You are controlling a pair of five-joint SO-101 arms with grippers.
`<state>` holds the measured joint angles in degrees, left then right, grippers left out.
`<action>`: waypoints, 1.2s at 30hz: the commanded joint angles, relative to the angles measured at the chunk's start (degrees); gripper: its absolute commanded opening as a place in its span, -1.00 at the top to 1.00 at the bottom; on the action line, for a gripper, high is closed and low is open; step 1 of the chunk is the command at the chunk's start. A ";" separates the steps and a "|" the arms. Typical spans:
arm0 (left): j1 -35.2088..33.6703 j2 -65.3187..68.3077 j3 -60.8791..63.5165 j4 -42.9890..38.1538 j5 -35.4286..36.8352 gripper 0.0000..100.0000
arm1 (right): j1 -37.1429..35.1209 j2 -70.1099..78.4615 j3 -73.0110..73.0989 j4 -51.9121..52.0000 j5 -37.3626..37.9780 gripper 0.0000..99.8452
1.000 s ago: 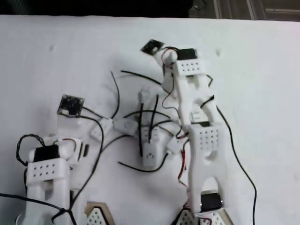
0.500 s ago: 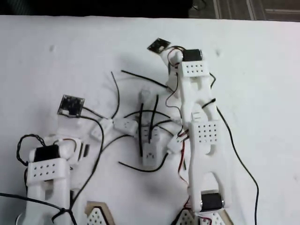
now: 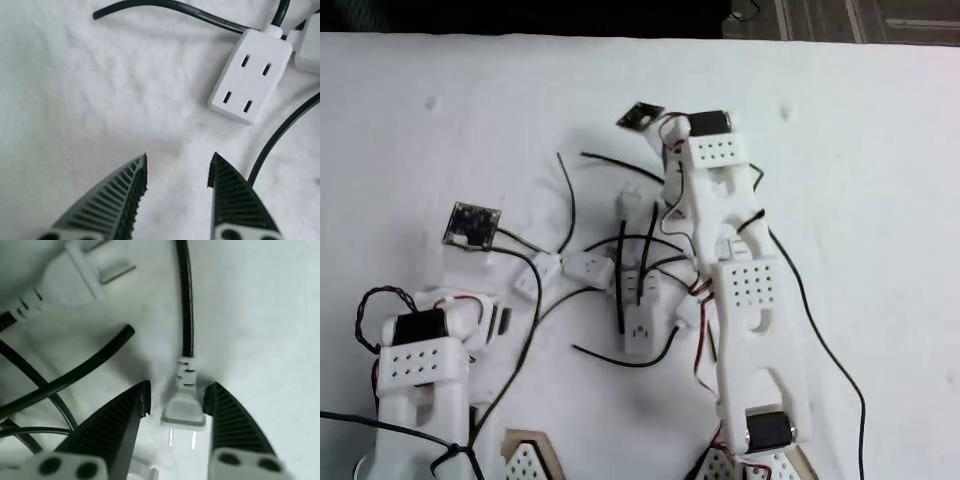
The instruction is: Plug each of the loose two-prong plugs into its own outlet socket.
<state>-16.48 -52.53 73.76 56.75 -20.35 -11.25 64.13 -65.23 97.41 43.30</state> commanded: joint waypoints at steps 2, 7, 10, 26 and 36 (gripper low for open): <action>-0.31 -1.10 -0.26 -0.70 0.35 0.59 | -0.48 -1.54 0.18 1.01 0.09 0.80; -0.31 -1.10 -0.26 -0.70 0.35 0.59 | -0.40 -1.63 0.62 1.19 0.09 0.83; -0.31 -1.10 -0.26 -0.70 0.35 0.59 | -0.40 -3.21 0.70 1.19 0.09 0.97; -0.31 -1.10 -0.26 -0.70 0.35 0.59 | 2.77 -12.35 11.16 1.10 0.00 0.79; -0.31 -1.10 -0.26 -0.70 0.35 0.59 | 4.18 -13.05 8.35 1.10 -1.49 0.74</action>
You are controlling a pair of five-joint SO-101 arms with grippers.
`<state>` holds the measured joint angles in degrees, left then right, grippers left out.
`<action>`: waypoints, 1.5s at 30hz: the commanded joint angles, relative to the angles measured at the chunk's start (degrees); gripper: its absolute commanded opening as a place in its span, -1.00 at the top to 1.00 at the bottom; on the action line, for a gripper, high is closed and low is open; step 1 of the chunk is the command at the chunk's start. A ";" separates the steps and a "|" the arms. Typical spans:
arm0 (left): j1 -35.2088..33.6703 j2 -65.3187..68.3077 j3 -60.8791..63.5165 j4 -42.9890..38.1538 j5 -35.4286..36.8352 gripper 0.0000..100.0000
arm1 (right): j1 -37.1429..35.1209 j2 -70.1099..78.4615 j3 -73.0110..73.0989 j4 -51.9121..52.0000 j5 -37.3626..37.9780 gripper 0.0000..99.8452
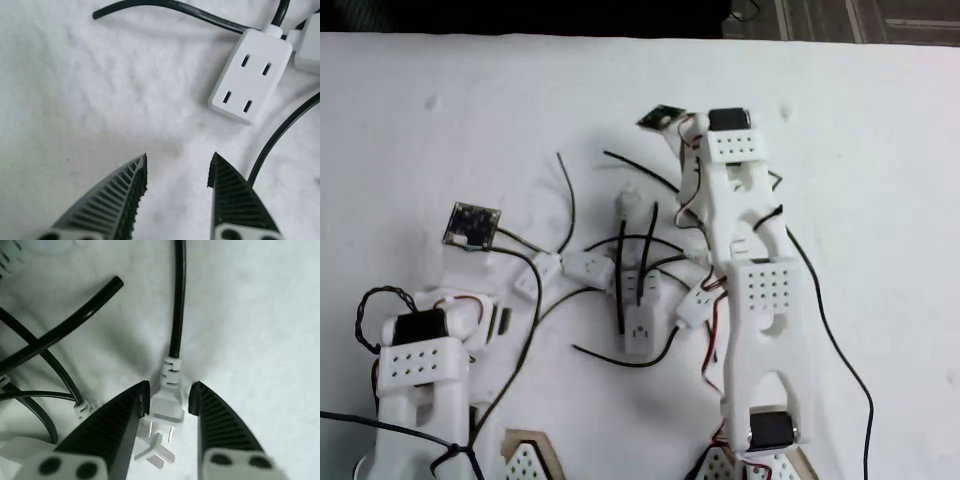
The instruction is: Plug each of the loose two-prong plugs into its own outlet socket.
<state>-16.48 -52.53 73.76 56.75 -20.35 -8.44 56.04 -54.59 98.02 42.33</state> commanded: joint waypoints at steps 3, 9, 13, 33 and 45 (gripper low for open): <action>-0.31 -1.10 -0.26 -0.70 0.35 0.59 | 2.95 -5.76 -2.11 0.48 -0.53 0.74; -0.31 -1.10 -0.26 -0.70 0.35 0.59 | 4.62 -5.14 -1.85 0.48 -0.35 0.74; -0.31 -1.10 -0.26 -0.70 0.35 0.59 | 3.21 -2.95 -0.62 0.48 -0.53 0.74; -0.31 -1.10 -0.26 -0.70 0.35 0.59 | -1.80 -0.92 4.75 0.48 -3.78 0.92; -0.31 -1.10 -0.26 -0.70 0.35 0.59 | -1.45 -21.32 16.88 0.66 -3.43 0.96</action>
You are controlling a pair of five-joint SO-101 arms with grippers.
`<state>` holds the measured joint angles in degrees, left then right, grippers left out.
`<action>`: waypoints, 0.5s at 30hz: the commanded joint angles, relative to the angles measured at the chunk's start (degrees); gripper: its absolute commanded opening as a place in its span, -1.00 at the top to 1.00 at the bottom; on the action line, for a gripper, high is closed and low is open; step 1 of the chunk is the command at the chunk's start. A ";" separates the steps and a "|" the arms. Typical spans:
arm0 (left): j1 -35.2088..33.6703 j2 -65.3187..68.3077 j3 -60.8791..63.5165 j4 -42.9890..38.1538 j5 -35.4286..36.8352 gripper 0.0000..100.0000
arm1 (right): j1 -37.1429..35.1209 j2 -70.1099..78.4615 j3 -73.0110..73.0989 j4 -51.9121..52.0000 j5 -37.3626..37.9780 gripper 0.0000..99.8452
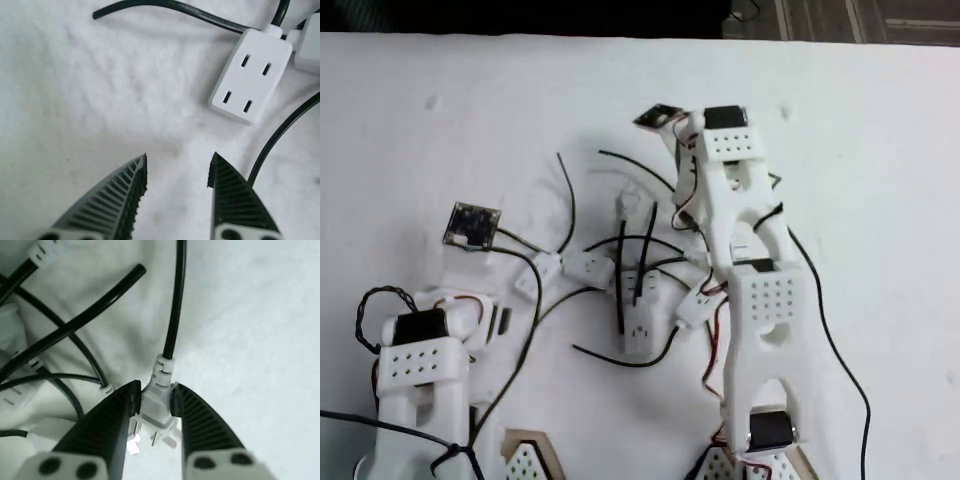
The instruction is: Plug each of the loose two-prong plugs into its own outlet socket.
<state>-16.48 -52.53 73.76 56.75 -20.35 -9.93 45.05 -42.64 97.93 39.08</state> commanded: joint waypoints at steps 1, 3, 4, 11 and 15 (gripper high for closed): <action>-0.31 -1.10 -0.26 -0.70 0.26 0.59 | -0.04 -13.41 8.35 0.66 -0.18 0.96; -0.31 -1.10 -0.26 -0.70 0.26 0.59 | -0.04 -18.86 14.33 0.57 0.26 0.96; -0.31 -1.10 -0.26 -0.70 0.26 0.59 | 0.04 -21.58 17.32 0.57 1.58 0.96; -0.31 -1.10 -0.26 -0.70 0.26 0.59 | 4.44 -33.27 36.31 0.13 9.76 0.96; -0.31 -1.10 -0.26 -0.70 0.26 0.59 | 11.03 -33.54 39.91 -4.62 12.31 0.96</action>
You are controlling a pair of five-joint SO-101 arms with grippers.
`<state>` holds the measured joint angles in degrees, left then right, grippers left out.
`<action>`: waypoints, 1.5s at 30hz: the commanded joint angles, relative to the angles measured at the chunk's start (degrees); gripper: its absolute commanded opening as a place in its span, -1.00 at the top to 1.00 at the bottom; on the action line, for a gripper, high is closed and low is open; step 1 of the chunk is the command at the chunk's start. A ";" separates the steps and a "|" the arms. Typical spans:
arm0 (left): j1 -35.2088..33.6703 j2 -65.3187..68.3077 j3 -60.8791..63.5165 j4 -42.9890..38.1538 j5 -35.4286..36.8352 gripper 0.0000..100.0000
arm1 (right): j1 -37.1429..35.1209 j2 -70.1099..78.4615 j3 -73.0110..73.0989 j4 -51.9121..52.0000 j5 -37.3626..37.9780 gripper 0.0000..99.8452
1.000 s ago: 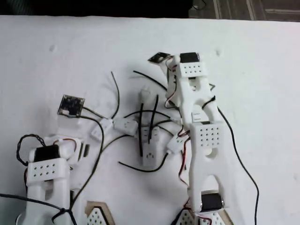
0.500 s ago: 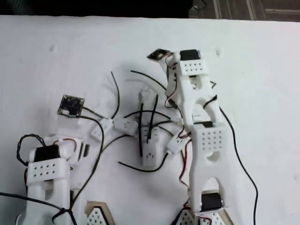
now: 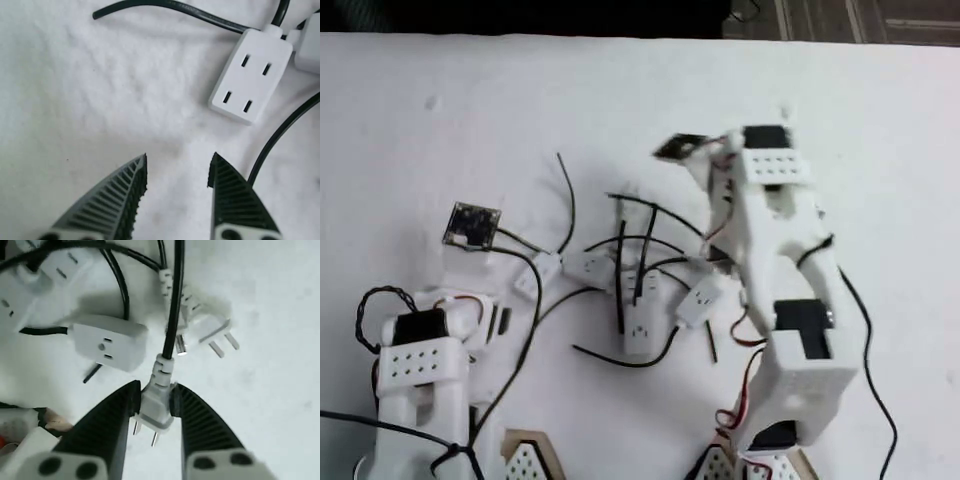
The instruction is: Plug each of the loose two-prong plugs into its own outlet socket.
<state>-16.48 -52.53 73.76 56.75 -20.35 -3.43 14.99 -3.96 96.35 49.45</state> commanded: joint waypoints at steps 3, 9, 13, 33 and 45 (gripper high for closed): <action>-0.31 -1.10 -0.26 -0.62 0.26 0.59 | 7.08 -3.56 4.48 -5.85 3.78 0.96; -0.31 -1.10 -0.26 -0.62 0.26 0.59 | 7.78 -4.00 7.56 -8.40 3.96 0.96; -0.40 -1.10 -0.26 -0.62 0.26 0.59 | 9.10 -3.82 7.56 -10.24 4.13 0.90; -0.40 -1.10 -0.26 -0.70 0.26 0.59 | -8.66 -1.45 2.55 -9.54 4.31 0.78; -0.40 -1.10 -0.26 -0.70 0.26 0.59 | -8.40 18.33 -20.31 1.80 4.04 0.78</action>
<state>-16.48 -52.53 73.76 56.75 -20.35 -11.60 31.96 -18.81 96.26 53.41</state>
